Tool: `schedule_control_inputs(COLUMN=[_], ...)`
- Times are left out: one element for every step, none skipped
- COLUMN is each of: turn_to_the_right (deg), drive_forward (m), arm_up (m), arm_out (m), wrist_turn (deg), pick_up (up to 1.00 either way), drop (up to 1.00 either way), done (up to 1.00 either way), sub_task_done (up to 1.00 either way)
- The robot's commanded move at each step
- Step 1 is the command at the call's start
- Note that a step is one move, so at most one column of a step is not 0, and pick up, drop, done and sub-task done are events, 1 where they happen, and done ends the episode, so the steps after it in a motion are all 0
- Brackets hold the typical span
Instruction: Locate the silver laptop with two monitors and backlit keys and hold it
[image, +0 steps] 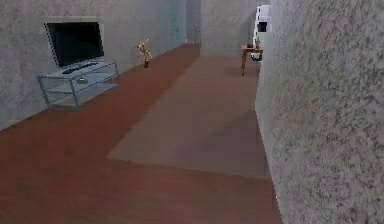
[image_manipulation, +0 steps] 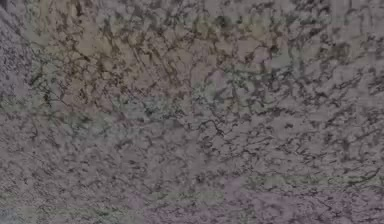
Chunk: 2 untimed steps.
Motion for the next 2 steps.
schedule_control_inputs(turn_to_the_right=[0.0,0.0], drive_forward=[1.0,1.0], arm_up=[0.0,0.0], arm_out=[0.0,0.0], wrist_turn=[0.0,0.0], pick_up=[0.0,0.0], drop=[0.0,0.0], done=[0.0,0.0], sub_task_done=[0.0,0.0])
